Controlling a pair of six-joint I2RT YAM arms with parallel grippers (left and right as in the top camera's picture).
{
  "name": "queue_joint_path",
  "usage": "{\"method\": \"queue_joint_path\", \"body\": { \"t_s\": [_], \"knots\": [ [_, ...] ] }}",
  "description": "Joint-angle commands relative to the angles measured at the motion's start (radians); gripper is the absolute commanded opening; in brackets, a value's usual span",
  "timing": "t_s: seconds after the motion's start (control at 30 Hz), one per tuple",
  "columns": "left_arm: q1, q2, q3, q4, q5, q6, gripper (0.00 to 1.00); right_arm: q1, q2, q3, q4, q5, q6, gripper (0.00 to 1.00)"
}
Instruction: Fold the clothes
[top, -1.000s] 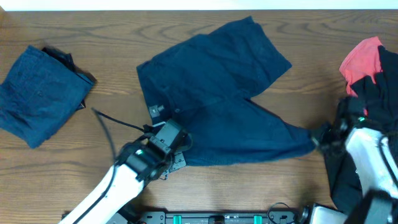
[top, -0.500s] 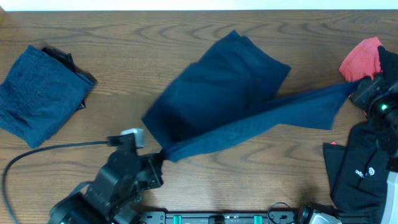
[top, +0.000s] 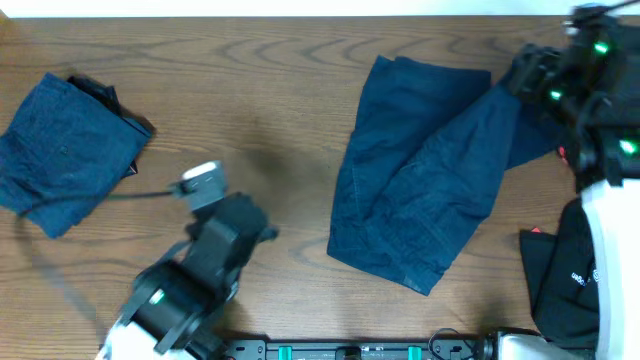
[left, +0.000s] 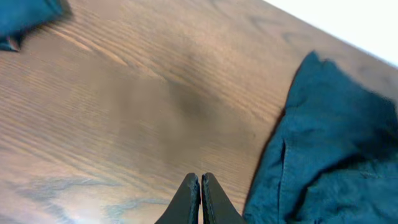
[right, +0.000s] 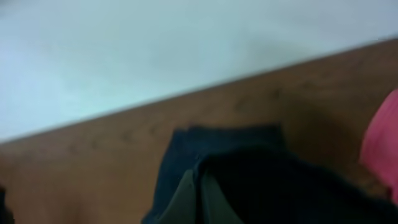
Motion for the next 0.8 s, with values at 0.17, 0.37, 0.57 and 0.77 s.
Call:
{"method": "queue_joint_path", "body": {
  "t_s": [0.17,0.37,0.57,0.77],
  "knots": [
    [0.003,0.304,0.004,0.172,0.489,0.006,0.29,0.012,0.050,0.009,-0.053,0.070,-0.027,0.01],
    [0.002,0.541,0.004,0.359,0.742,0.007,0.51,0.011,0.050,0.009,-0.087,0.076,-0.045,0.01],
    [-0.001,0.721,0.004,0.554,0.934,0.020,0.52,0.010,0.050,0.009,-0.106,0.077,-0.046,0.01],
    [-0.038,0.821,0.004,0.581,0.943,0.056,0.57,0.010,0.050,0.009,-0.118,0.077,-0.045,0.01]
  ]
}}
